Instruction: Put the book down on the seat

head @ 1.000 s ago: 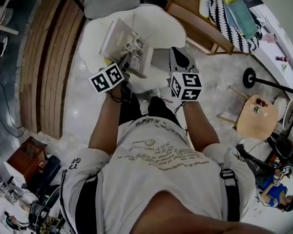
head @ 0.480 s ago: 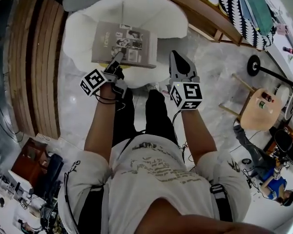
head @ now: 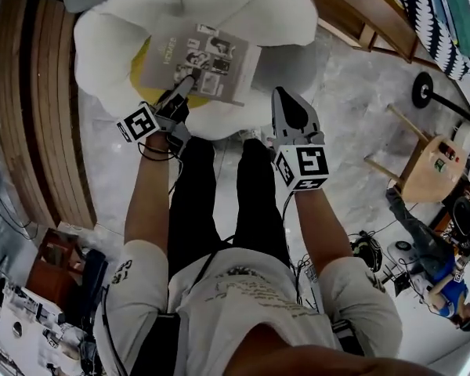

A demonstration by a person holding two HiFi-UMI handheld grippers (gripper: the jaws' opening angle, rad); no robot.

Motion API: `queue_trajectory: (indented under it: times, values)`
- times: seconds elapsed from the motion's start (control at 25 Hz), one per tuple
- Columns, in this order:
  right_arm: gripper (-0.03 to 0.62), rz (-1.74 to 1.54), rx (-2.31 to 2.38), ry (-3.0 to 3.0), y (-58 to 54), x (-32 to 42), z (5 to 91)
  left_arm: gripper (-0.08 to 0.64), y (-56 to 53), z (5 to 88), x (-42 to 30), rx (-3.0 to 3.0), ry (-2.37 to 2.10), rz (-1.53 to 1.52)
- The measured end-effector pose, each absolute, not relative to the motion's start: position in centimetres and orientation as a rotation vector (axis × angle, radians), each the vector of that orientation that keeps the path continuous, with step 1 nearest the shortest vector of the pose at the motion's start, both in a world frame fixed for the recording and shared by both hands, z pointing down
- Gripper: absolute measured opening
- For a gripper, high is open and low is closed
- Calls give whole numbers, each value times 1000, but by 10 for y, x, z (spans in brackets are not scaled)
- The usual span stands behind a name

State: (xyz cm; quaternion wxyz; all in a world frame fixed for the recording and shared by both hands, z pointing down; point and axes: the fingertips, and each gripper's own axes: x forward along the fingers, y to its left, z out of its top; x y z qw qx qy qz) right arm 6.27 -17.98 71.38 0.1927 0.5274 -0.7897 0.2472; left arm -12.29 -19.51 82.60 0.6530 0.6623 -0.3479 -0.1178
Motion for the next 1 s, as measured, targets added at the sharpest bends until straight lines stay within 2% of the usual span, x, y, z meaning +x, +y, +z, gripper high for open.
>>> queue_trajectory:
  times: [0.56,0.8,1.0]
  values:
    - [28,735,1413,-2123,-146,46,845,187,-232,955,-137,1948,-531,377]
    - [28,705,1354,-2151,-164,33,859,187,-234,984,-128,2060,-313,728]
    - [28,722,1362,-2138,-166,30,865,187,-251,1001,-122,2055,-231,798]
